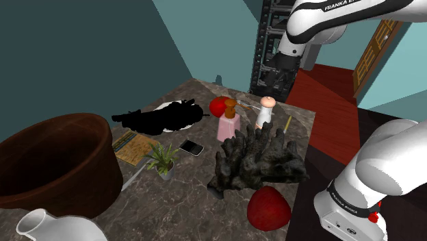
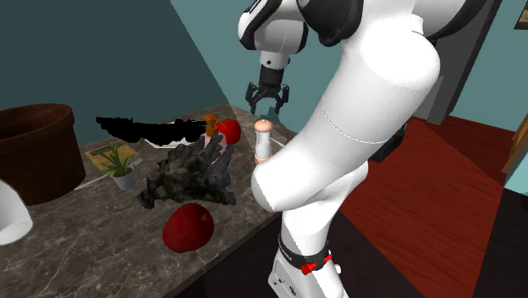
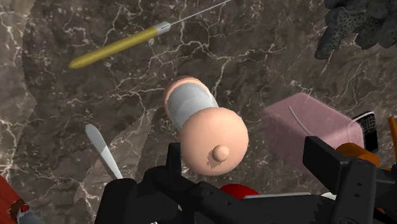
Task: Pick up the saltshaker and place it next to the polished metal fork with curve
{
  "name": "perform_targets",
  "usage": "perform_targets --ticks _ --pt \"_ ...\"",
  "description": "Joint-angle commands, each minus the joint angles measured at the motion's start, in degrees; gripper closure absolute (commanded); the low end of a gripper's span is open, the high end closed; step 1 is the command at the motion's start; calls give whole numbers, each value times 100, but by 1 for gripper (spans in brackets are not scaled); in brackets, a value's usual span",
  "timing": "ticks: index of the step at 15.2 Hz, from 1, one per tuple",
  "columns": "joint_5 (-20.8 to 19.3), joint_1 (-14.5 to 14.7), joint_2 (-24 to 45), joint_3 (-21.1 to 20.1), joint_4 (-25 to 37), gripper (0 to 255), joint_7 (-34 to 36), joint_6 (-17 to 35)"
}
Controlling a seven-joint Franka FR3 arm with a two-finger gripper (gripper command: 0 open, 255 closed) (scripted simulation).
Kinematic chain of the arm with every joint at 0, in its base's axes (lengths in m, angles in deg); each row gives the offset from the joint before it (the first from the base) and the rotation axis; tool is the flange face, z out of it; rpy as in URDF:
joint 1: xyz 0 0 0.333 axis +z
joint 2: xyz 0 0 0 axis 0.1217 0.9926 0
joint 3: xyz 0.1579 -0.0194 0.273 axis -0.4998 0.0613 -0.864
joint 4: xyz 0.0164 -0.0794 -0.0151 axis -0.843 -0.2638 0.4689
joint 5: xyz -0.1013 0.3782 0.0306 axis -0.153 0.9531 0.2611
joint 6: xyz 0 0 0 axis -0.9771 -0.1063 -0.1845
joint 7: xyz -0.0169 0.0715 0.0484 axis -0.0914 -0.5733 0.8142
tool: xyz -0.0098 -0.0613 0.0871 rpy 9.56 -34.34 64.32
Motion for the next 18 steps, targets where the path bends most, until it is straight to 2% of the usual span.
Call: perform_targets --ticks 1,9,16,17,18 --pt "47 9 309 168 -43 0 -280 246" --pt "151 73 574 181 -429 0 -351 890" --pt "151 73 574 181 -428 0 -351 889" --pt "151 73 574 181 -428 255 -351 889" --pt "151 73 574 181 -428 255 -351 889"
